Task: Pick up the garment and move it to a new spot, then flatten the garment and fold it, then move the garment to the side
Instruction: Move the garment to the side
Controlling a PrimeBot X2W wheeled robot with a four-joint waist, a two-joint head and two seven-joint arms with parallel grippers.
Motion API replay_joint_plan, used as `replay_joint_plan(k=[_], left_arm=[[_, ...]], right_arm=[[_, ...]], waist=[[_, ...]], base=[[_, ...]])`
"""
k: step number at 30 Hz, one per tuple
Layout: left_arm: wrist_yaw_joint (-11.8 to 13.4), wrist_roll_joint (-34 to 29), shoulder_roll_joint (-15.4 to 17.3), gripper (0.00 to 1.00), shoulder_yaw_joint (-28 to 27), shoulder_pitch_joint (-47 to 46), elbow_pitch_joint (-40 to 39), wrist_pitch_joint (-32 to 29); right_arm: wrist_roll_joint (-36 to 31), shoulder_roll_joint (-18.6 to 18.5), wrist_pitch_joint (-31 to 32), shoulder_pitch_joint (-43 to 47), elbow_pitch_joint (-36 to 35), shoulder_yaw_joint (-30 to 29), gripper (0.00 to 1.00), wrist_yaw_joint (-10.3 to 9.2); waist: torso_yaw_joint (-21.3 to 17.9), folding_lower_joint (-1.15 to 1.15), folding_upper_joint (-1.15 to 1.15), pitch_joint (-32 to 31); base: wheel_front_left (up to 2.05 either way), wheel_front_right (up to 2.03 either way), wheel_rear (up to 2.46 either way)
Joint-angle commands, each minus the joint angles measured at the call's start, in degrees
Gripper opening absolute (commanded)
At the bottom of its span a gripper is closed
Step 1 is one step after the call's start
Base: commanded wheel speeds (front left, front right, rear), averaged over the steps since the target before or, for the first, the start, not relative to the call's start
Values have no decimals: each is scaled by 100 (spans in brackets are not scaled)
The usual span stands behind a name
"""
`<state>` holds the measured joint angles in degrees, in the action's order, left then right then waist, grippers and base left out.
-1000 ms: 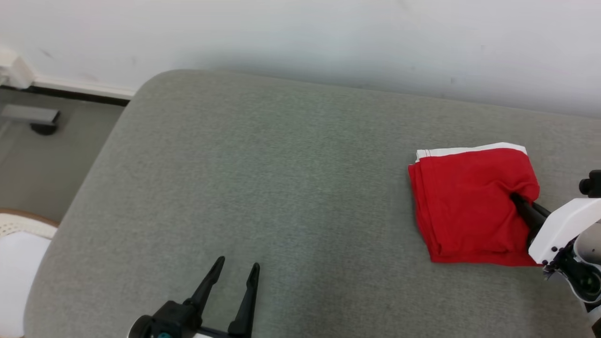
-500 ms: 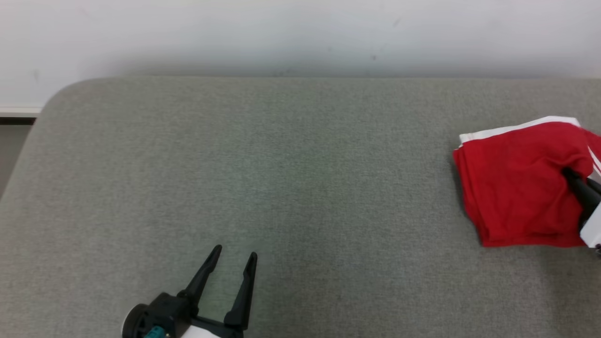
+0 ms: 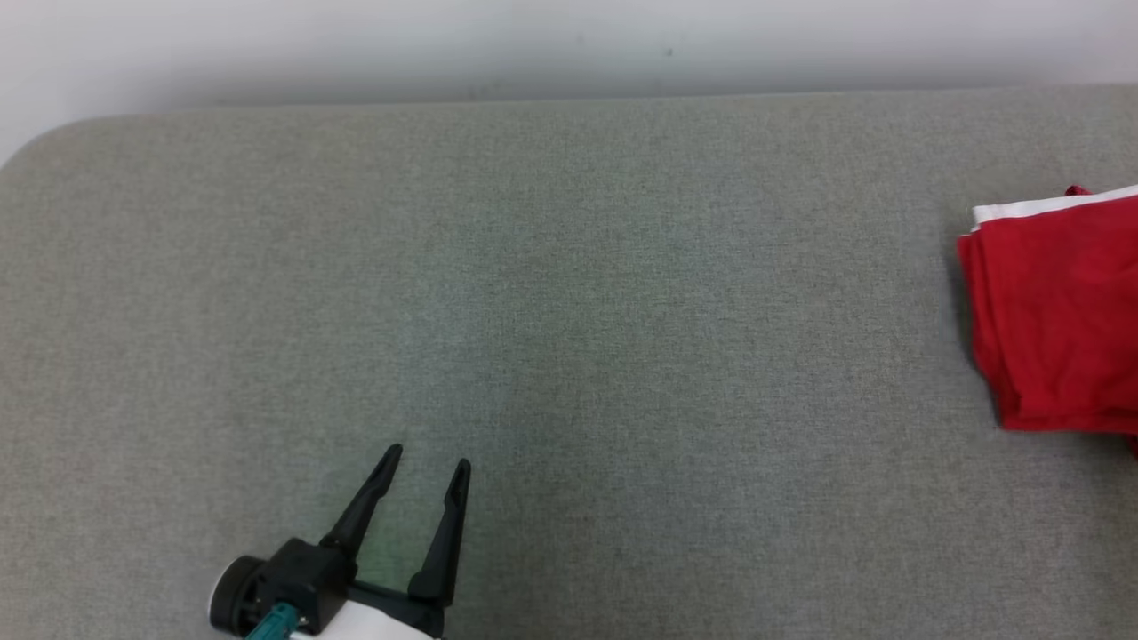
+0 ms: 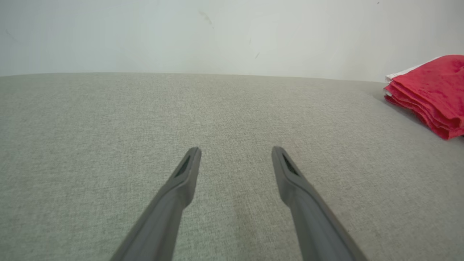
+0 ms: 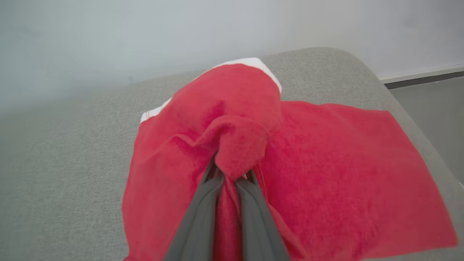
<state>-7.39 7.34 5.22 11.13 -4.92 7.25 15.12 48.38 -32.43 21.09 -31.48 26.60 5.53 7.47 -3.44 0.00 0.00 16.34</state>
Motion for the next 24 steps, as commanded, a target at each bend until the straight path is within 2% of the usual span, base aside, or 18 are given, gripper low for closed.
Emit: replay_joint_plan(k=[1, 4, 8, 9, 10, 11, 18, 24], left_arm=[[-2, -34, 59, 100, -6, -84, -22, -1], [0, -32, 88, 100, 13, -99, -17, -1], [-2, -28, 120, 100, 42, -150, -3, -1], [-3, -23, 125, 100, 44, -154, 2, -1], [-3, -19, 128, 100, 49, -159, 7, -1], [-3, -17, 128, 100, 55, -167, 10, -1], [-4, -8, 93, 100, 51, -127, 36, -1], [-4, 44, 13, 100, 6, -66, 64, -1]], right_arm=[[-112, -21, -2, 113, 59, -149, 0, 2], [-296, 17, 32, 143, 209, -459, 0, 2], [-860, 93, -118, 183, 466, -821, 0, 2], [-1018, 134, -195, 183, 537, -935, 16, 2], [-1201, 171, -286, 184, 611, -1049, 43, 2], [-1381, 217, -400, 176, 646, -1148, 100, 2], [-2293, 614, -983, 133, 799, -1791, 100, 2], [-2636, 812, -1419, 438, 378, -2041, 100, 2]], waist=[[8, 0, 0, 34], [20, 0, 0, 78], [53, 0, 0, 124], [58, 0, 0, 132], [65, 0, 0, 139], [70, 0, 0, 145], [70, 0, 0, 110], [90, 0, 0, -109]], base=[[0, 0, 0], [0, 0, 0], [0, 0, 0], [0, 0, 0], [0, 0, 0], [0, 0, 0], [0, 0, 0], [0, 0, 0]])
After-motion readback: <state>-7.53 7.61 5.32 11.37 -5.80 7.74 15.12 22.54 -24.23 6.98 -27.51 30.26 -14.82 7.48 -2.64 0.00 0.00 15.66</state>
